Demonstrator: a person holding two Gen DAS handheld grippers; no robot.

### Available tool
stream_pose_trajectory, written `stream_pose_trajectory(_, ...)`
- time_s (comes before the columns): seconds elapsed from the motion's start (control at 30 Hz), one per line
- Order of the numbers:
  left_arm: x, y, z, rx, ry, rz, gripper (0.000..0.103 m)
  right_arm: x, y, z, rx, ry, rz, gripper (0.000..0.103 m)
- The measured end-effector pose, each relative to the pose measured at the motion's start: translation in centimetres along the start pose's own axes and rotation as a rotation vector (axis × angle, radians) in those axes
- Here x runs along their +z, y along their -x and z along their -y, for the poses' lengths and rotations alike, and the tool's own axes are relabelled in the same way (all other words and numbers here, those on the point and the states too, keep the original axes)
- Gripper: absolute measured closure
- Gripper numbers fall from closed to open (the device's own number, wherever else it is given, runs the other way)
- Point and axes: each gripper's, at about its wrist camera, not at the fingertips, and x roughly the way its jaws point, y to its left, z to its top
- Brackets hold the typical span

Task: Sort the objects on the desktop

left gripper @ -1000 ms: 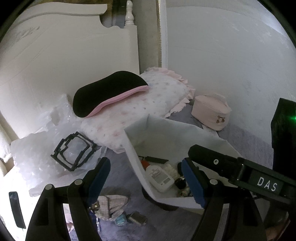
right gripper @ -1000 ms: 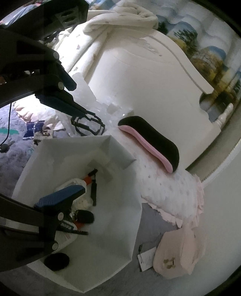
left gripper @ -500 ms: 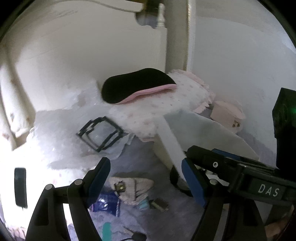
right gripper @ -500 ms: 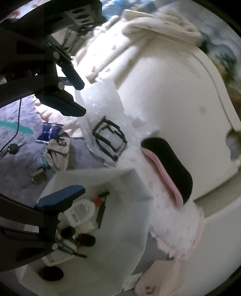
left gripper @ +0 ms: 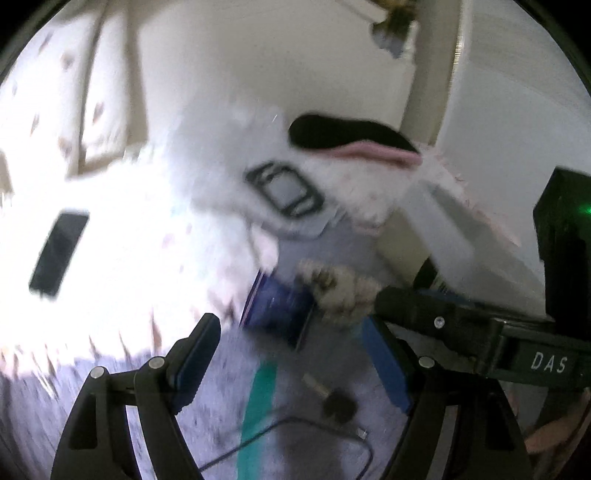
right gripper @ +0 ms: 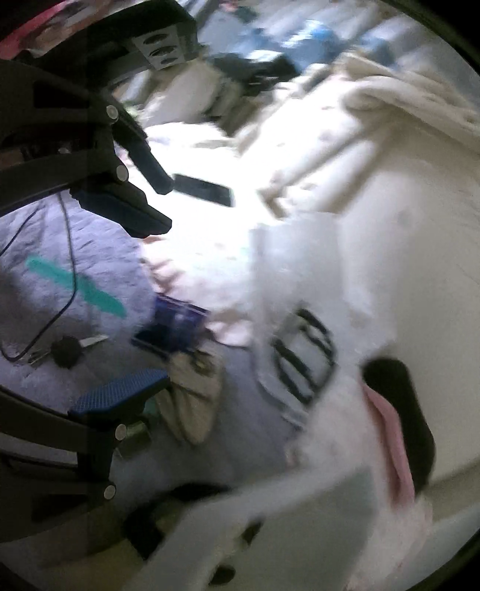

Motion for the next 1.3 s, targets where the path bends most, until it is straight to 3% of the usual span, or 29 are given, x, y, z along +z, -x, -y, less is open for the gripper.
stream_pose_trajectory(0.2, -4.7, -2.6, -3.8, -0.007, 0.115, -0.075, 0.027, -2.3, -3.9, -1.9, -0.051, 0.194, -0.090, 0.027)
stream_pose_trajectory(0.3, -6.4, -3.8, -3.8, -0.024, 0.083, -0.119, 0.028, -3.2, -4.7, -1.0, -0.066, 0.236, -0.138, 0.034)
stream_pose_trajectory(0.4, -7.4, -4.6, -3.1, -0.030, 0.016, -0.145, 0.036, -3.6, -5.4, 0.1, -0.092, 0.232, -0.179, 0.047)
stream_pose_trajectory(0.47, -7.6, -4.9, -2.8, -0.039, -0.007, -0.152, 0.036, -3.8, -5.4, 0.7, -0.105, 0.212, -0.190, 0.055)
stream_pose_trajectory(0.63, -6.3, -5.3, -3.1, -0.042, -0.033, -0.119, 0.041, -3.5, -4.8, 1.3, -0.122, 0.173, -0.175, 0.055)
stream_pose_trajectory(0.67, -6.0, -5.8, -3.3, -0.036, -0.032, -0.121, 0.045, -3.5, -4.7, 1.4, -0.125, 0.168, -0.173, 0.055)
stream_pose_trajectory(0.73, -5.8, -7.0, -3.6, -0.025, -0.032, -0.157, 0.069, -3.4, -4.6, 1.6, -0.131, 0.159, -0.172, 0.056)
stream_pose_trajectory(0.83, -6.3, -8.7, -3.5, -0.020, -0.069, -0.245, 0.097, -3.3, -4.4, 1.9, -0.142, 0.144, -0.171, 0.056)
stream_pose_trajectory(0.9, -6.8, -8.4, -2.9, -0.007, -0.121, -0.247, 0.097, -3.2, -4.2, 2.1, -0.155, 0.133, -0.170, 0.056)
stream_pose_trajectory(0.97, -7.2, -7.9, -2.6, -0.035, -0.118, -0.244, 0.097, -3.1, -4.0, 2.5, -0.151, 0.117, -0.166, 0.056)
stream_pose_trajectory(1.1, -7.9, -7.8, -2.5, -0.002, -0.137, -0.238, 0.096, -3.1, -4.1, 3.0, -0.145, 0.082, -0.172, 0.056)
stream_pose_trajectory(1.17, -7.9, -7.7, -2.7, 0.025, -0.130, -0.233, 0.087, -3.2, -4.3, 3.1, -0.146, 0.080, -0.184, 0.056)
stream_pose_trajectory(1.23, -8.1, -8.1, -3.2, 0.067, -0.118, -0.250, 0.055, -3.4, -4.5, 3.1, -0.154, 0.082, -0.200, 0.056)
stream_pose_trajectory(1.3, -8.3, -7.9, -3.7, 0.070, -0.111, -0.249, 0.055, -3.5, -4.7, 3.3, -0.156, 0.078, -0.212, 0.056)
